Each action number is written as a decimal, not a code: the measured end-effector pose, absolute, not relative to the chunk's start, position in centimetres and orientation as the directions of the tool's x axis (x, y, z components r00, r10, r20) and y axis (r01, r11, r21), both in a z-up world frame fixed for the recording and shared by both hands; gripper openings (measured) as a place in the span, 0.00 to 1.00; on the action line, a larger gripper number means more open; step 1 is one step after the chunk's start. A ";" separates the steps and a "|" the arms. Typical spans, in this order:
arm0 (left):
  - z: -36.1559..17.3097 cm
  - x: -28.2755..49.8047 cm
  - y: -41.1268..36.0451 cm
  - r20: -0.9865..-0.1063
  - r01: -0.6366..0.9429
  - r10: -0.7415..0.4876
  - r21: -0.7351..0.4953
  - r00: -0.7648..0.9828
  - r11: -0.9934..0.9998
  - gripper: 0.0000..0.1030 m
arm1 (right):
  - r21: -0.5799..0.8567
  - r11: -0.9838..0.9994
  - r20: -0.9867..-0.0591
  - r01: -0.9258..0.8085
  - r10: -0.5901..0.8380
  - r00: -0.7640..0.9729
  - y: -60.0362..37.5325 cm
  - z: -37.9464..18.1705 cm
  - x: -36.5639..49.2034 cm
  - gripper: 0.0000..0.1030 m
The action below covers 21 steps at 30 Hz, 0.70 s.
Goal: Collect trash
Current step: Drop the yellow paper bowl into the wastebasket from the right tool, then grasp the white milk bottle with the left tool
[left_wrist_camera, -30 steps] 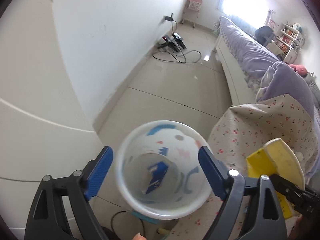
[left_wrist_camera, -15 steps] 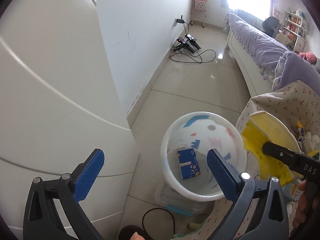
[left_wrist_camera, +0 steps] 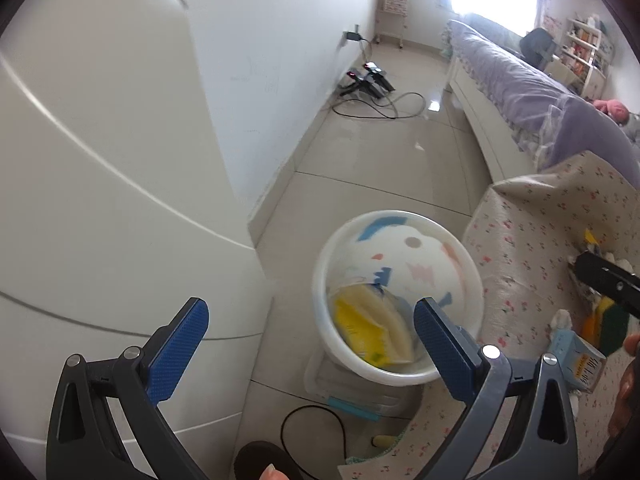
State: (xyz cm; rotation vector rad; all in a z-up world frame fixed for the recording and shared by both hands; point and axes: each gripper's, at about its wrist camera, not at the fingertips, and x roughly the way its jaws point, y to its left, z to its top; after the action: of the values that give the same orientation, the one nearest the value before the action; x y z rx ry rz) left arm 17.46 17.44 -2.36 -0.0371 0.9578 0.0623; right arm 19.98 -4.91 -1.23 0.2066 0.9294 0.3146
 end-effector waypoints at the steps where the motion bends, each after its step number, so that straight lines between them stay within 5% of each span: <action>1: -2.3 17.4 17.1 -0.819 -0.059 0.029 -0.006 0.573 0.998 1.00 | 0.296 0.940 -0.752 -0.172 0.340 0.565 -5.5 -0.8 19.6 0.90; 21: -3.1 13.1 8.0 -0.851 0.220 -0.155 -0.048 0.502 0.974 1.00 | 0.173 0.982 -0.720 -0.070 0.175 0.672 -19.9 2.3 8.1 1.00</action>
State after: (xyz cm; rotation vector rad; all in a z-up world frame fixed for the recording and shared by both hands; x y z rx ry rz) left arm 13.12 8.02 -3.13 0.0693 1.0198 -0.2266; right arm 8.14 -19.93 2.28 0.1351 0.8231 0.1382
